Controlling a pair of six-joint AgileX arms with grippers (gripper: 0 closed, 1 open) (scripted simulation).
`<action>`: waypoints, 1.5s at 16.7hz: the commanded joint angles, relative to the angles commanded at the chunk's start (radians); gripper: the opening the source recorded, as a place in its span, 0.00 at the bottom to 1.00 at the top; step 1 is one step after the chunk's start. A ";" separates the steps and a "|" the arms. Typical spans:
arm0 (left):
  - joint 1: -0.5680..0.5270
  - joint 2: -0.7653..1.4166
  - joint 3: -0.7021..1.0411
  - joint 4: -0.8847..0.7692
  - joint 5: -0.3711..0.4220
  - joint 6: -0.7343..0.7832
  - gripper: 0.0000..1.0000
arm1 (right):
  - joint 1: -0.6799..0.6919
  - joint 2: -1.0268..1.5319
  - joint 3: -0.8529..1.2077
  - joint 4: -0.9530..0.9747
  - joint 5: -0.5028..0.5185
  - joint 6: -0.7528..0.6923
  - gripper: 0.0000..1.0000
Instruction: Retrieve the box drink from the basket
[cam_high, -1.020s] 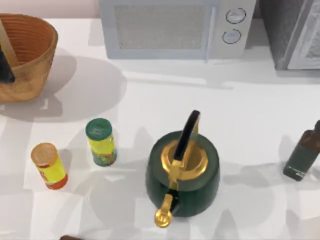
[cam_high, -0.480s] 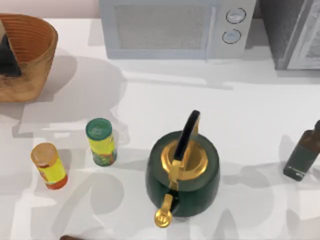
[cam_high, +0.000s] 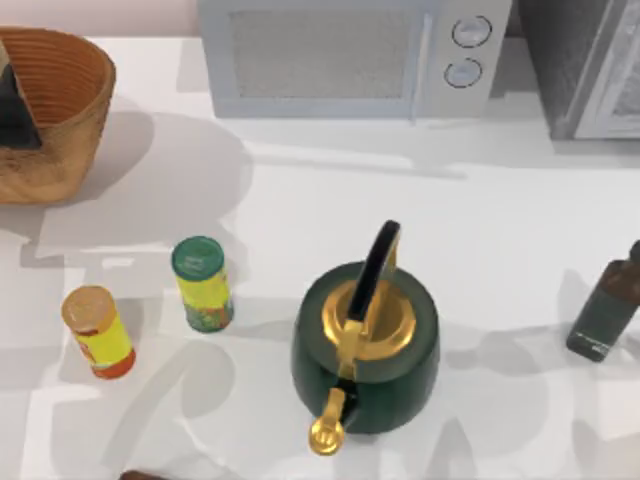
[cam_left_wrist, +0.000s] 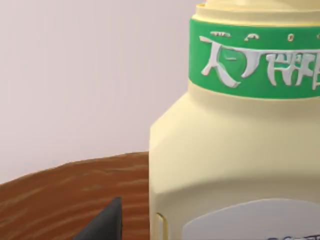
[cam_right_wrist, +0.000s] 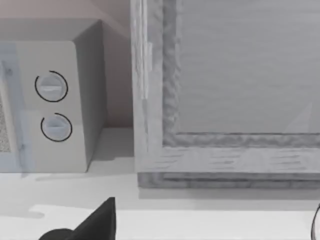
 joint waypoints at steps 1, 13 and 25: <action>0.000 0.003 0.001 -0.002 -0.001 -0.001 1.00 | 0.000 0.000 0.000 0.000 0.000 0.000 1.00; -0.025 0.144 0.216 -0.095 -0.026 -0.006 1.00 | 0.000 0.000 0.000 0.000 0.000 0.000 1.00; -0.025 0.144 0.216 -0.095 -0.026 -0.006 0.32 | 0.000 0.000 0.000 0.000 0.000 0.000 1.00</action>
